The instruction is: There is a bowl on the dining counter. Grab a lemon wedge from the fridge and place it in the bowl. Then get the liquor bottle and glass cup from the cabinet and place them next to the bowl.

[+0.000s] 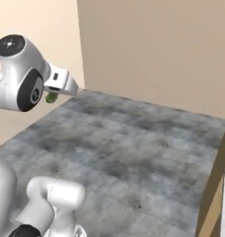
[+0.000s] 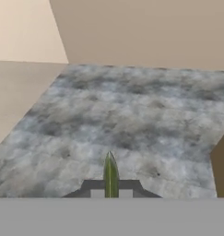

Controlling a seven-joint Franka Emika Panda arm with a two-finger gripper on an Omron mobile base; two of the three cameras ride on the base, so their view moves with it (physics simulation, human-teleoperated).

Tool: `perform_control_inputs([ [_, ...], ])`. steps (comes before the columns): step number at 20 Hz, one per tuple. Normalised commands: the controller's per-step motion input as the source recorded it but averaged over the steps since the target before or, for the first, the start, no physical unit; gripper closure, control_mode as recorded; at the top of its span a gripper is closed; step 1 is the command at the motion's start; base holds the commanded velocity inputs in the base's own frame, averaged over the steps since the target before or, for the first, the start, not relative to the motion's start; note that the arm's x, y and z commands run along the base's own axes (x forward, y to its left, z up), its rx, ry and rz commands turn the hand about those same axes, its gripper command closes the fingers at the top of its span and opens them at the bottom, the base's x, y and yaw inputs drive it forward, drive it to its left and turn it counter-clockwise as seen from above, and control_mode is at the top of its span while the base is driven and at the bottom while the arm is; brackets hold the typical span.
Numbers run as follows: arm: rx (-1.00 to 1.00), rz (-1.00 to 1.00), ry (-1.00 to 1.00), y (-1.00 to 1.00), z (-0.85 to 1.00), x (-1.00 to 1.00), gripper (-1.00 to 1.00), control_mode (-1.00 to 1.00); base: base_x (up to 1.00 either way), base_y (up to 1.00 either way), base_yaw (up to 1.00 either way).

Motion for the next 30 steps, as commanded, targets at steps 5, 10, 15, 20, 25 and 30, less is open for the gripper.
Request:
perform_control_inputs([
  [5, 0.00, 0.00, 0.00, 0.00, 0.00, 0.00, 1.00, 1.00, 0.96, 0.45, -0.48],
  [10, 0.00, 0.00, 0.00, 0.00, 0.00, 0.00, 1.00, 1.00, 1.00, 0.38, -0.45],
  [15, 0.00, 0.00, 0.00, 0.00, 0.00, 0.00, 1.00, 1.00, 1.00, 0.34, -0.45],
  [20, 0.00, 0.00, 0.00, 0.00, 0.00, 0.00, 1.00, 1.00, 1.00, 0.35, -0.47],
  [25, 0.00, 0.00, 0.00, 0.00, 0.00, 0.00, 1.00, 1.00, 1.00, 0.45, -0.47],
  [30, 0.00, 0.00, 0.00, 0.00, 0.00, 0.00, 1.00, 1.00, 0.92, 0.55, -0.48],
])
